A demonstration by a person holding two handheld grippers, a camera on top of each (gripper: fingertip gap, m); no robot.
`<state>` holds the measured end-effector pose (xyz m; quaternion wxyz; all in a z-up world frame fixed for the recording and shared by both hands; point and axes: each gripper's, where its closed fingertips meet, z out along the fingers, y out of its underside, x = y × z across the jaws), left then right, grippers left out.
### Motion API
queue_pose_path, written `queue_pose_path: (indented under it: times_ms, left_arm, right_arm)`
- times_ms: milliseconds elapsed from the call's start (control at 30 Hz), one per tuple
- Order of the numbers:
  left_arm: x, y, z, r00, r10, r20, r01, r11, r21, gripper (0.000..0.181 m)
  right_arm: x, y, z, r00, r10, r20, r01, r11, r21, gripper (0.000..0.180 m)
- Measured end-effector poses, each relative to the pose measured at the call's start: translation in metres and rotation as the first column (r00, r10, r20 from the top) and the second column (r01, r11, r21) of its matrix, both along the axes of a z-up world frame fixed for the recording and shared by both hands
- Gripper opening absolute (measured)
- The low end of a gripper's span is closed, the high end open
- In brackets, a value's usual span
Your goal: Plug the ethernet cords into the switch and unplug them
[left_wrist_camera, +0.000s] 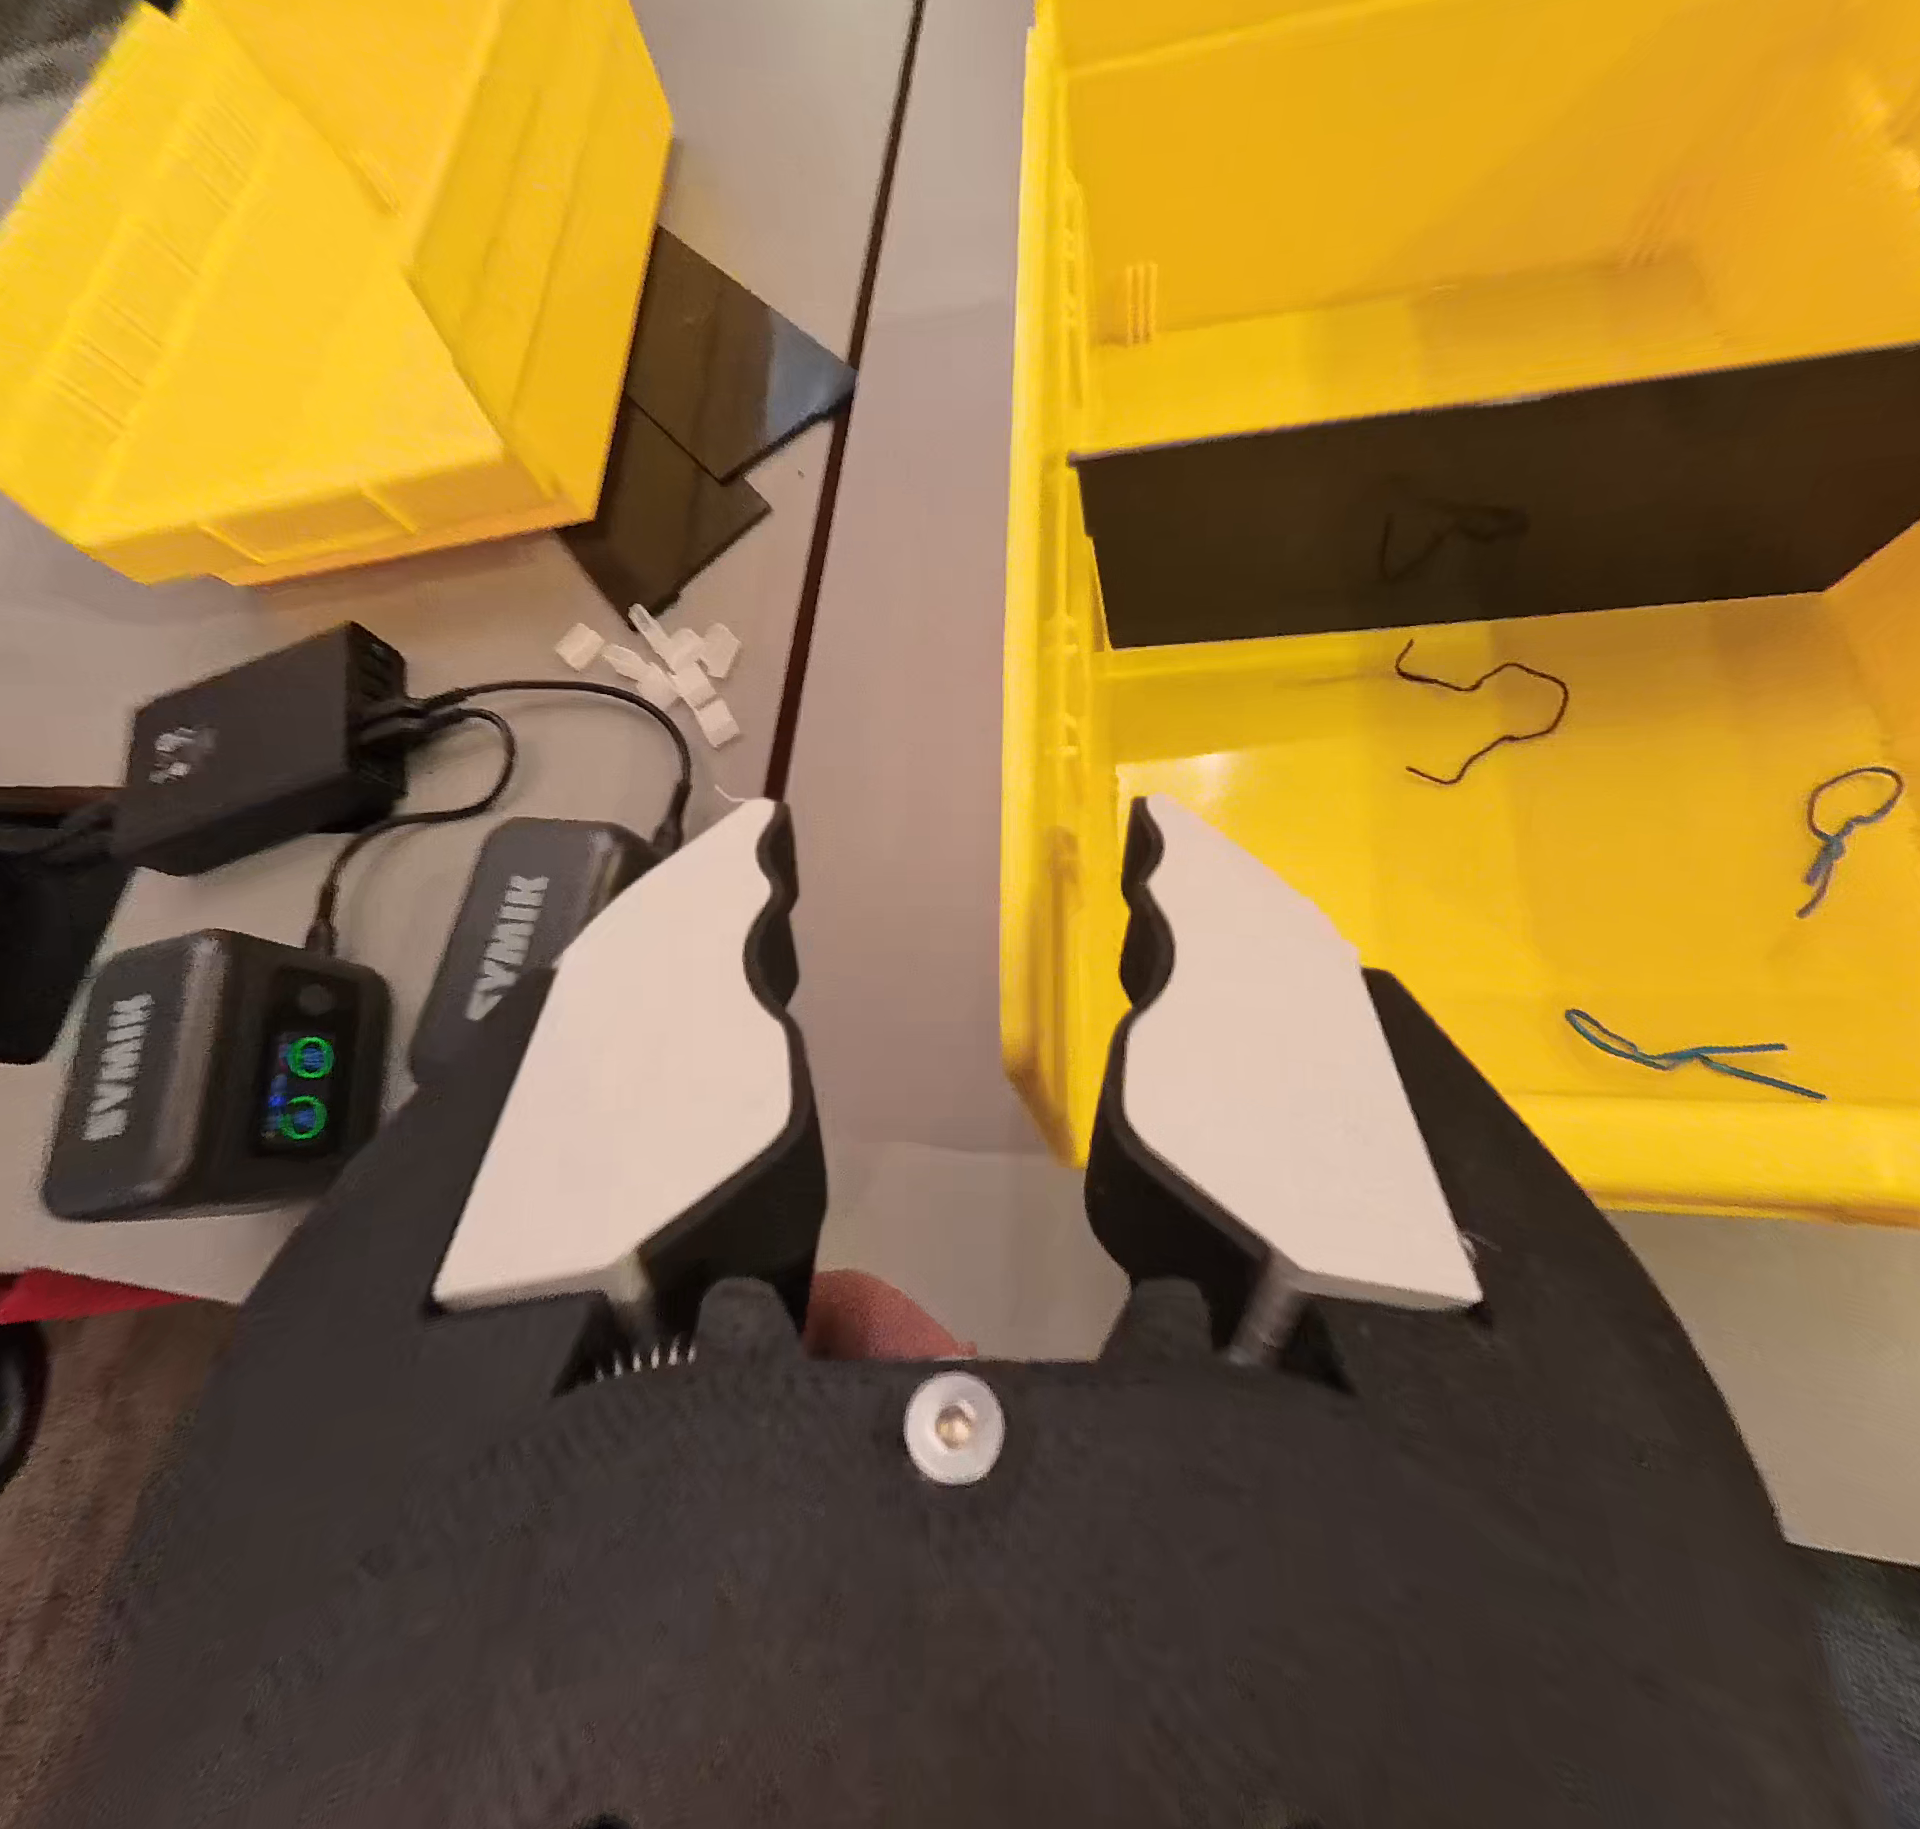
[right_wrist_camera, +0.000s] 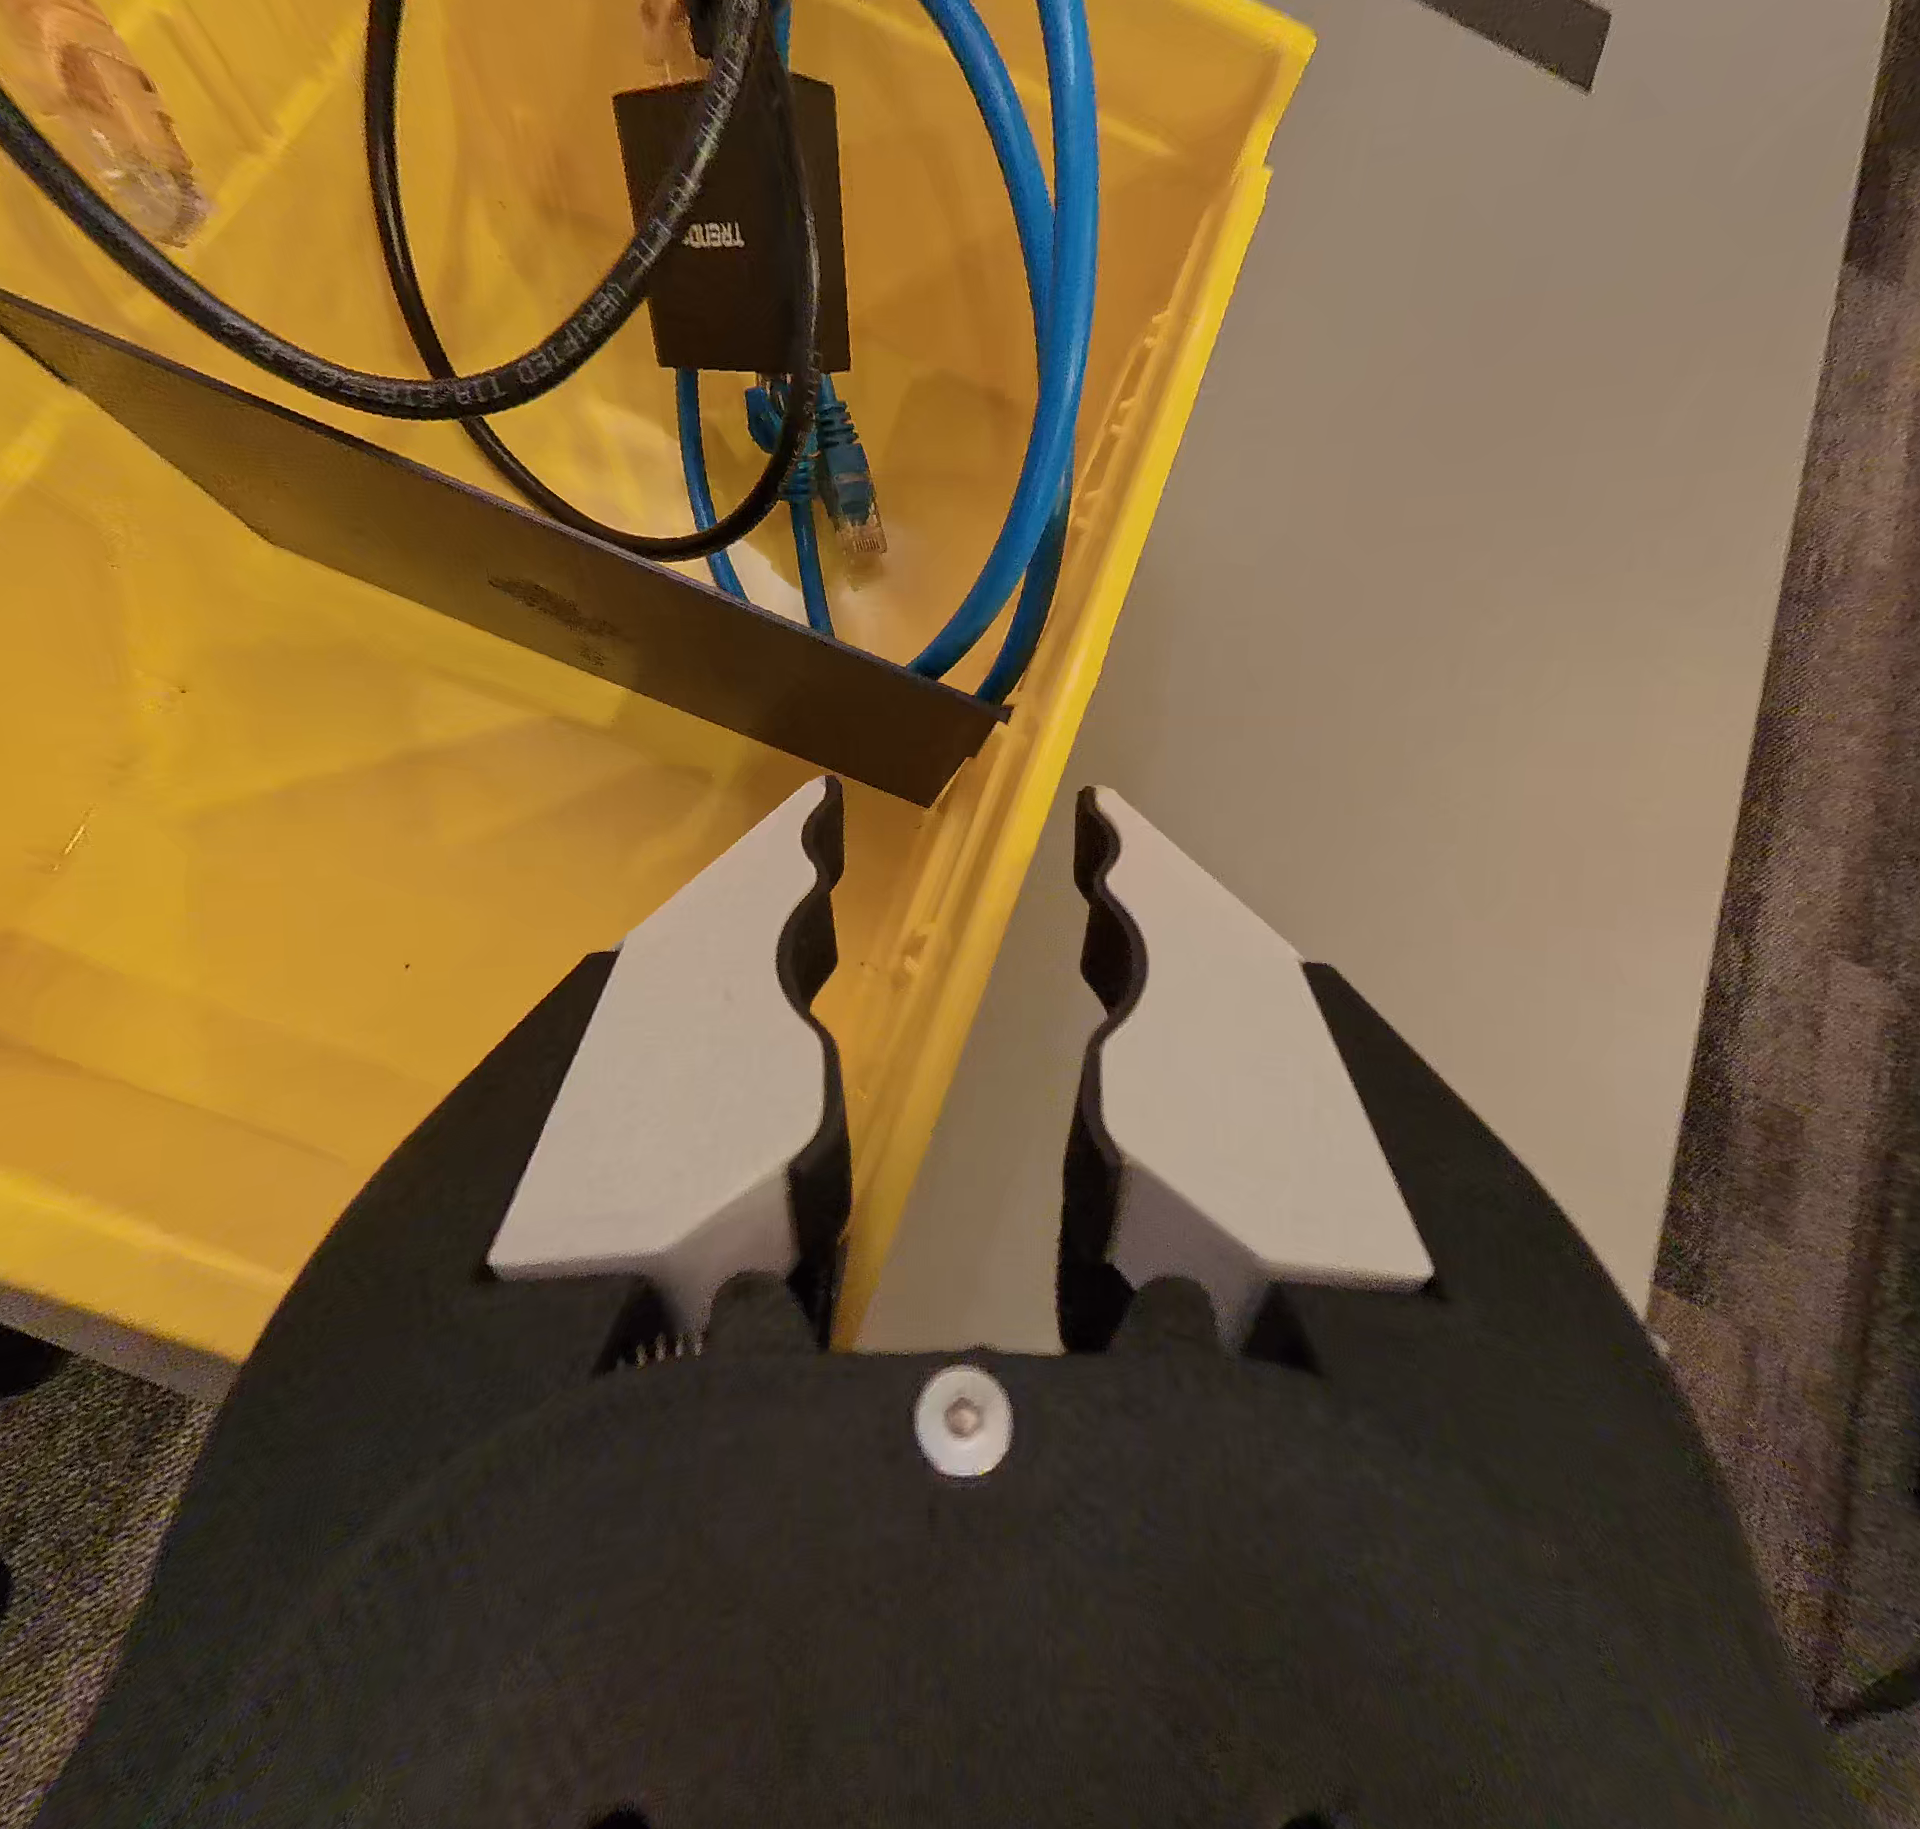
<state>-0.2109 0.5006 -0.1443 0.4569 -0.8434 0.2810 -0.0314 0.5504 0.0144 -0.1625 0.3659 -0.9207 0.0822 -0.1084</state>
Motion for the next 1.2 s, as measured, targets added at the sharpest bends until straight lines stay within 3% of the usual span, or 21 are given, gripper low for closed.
queue_pose_path:
  times_ms: [133, 267, 400, 533, 700, 867, 1000, 1200]
  left_arm:
    - [0.016, -0.015, 0.038, 0.995, -0.051, -0.081, 0.062, 0.989, 0.133, 0.065]
    - [0.07, -0.053, 0.07, 0.977, -0.192, -0.091, 0.208, 0.953, 0.218, 0.067]
    - [0.154, -0.11, 0.087, 0.902, -0.427, -0.06, 0.427, 0.868, 0.254, 0.067]
    - [0.229, -0.163, 0.073, 0.778, -0.613, -0.139, 0.627, 0.741, 0.239, 0.069]
    - [0.3, -0.224, 0.043, 0.599, -0.783, -0.169, 0.799, 0.569, 0.196, 0.07]
    - [0.334, -0.243, -0.006, 0.518, -0.839, -0.165, 0.855, 0.51, 0.096, 0.072]
    - [0.342, -0.245, -0.046, 0.536, -0.842, -0.064, 0.838, 0.539, -0.077, 0.08]
    - [0.339, -0.235, -0.082, 0.548, -0.831, -0.096, 0.811, 0.556, -0.182, 0.09]
  right_arm:
    - [0.005, -0.012, 0.02, 0.996, -0.029, 0.086, 0.03, 1.0, -0.006, 0.056]
    - [-0.017, -0.008, 0.068, 0.961, 0.001, 0.276, -0.005, 1.0, 0.015, 0.063]
    - [-0.093, 0.035, 0.103, 0.914, 0.217, 0.342, -0.247, 0.968, 0.046, 0.065]
    - [-0.193, 0.079, 0.105, 0.844, 0.467, 0.264, -0.504, 0.859, 0.089, 0.067]
    - [-0.321, 0.119, 0.074, 0.656, 0.732, 0.186, -0.751, 0.657, 0.066, 0.068]
    - [-0.387, 0.145, 0.022, 0.497, 0.863, 0.092, -0.868, 0.496, 0.039, 0.079]
    - [-0.394, 0.163, -0.025, 0.499, 0.864, -0.07, -0.864, 0.502, 0.035, 0.101]
    - [-0.373, 0.187, -0.065, 0.561, 0.828, -0.026, -0.828, 0.561, -0.002, 0.107]
